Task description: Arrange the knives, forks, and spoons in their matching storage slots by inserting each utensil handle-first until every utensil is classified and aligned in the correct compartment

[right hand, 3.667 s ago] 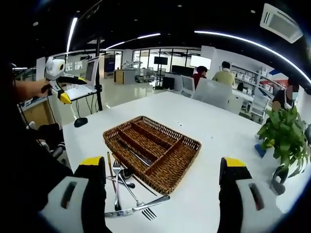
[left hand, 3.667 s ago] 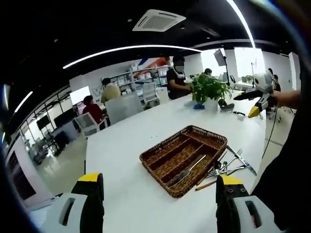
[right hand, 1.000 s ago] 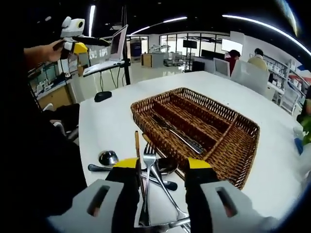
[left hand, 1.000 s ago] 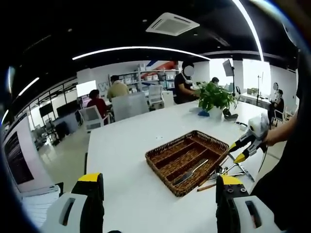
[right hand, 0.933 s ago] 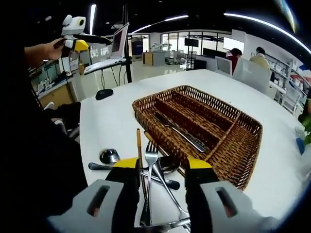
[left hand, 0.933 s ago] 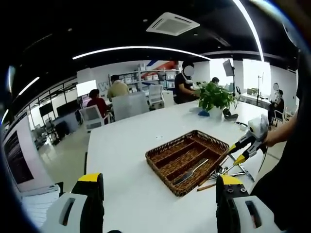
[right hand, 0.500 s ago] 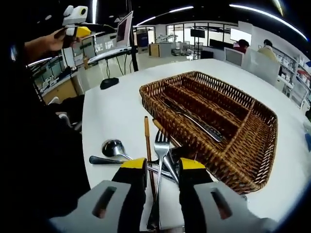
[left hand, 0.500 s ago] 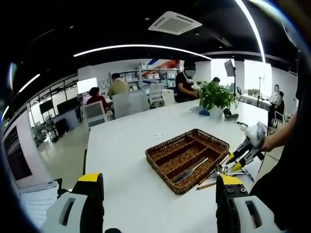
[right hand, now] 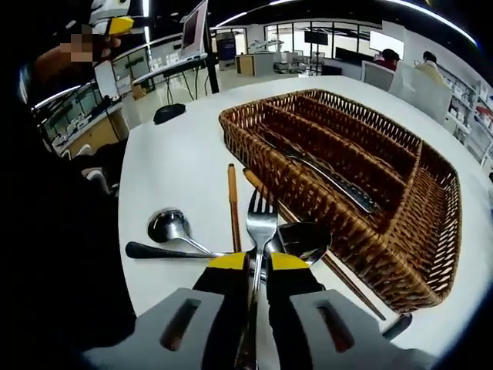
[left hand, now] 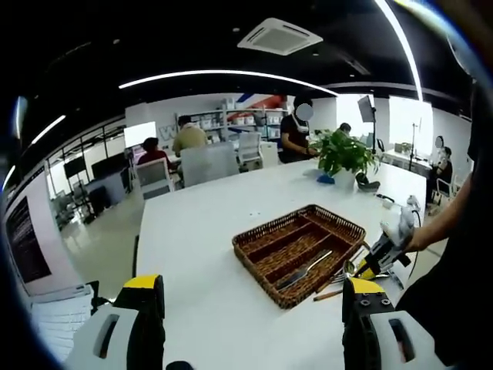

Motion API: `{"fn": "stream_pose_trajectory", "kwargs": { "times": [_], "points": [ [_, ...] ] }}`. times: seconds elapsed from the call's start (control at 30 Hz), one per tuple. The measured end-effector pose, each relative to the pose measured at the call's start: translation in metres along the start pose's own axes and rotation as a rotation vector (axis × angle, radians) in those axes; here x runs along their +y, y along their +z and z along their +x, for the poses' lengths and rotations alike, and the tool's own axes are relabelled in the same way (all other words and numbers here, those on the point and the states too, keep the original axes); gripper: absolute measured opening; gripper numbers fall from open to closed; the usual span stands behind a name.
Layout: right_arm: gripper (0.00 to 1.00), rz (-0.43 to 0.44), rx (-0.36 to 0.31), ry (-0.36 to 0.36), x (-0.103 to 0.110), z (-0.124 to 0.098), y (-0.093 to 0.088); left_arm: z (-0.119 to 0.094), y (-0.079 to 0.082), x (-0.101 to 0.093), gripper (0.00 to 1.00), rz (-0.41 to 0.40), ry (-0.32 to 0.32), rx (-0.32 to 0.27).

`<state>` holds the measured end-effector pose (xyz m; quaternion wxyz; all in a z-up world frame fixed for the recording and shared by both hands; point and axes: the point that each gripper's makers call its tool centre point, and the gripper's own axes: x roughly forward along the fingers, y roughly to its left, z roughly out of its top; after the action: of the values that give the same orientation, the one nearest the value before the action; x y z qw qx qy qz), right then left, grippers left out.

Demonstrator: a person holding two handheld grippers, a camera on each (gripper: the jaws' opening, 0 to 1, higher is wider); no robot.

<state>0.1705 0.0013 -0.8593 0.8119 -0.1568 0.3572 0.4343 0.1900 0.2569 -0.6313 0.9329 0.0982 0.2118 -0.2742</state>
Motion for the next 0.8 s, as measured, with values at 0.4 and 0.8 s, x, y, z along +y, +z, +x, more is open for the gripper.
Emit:
{"fn": "stream_pose_trajectory", "kwargs": {
  "times": [0.4, 0.8],
  "points": [
    [0.03, -0.078, 0.032, -0.028, 0.000, 0.012, 0.000, 0.002, 0.000, 0.004, 1.00, 0.001, 0.001, 0.003],
    [0.00, -0.073, 0.038, -0.058, -0.006, 0.006, 0.000, 0.003, -0.003, 0.010, 1.00, 0.002, 0.001, 0.000]
  ]
}}
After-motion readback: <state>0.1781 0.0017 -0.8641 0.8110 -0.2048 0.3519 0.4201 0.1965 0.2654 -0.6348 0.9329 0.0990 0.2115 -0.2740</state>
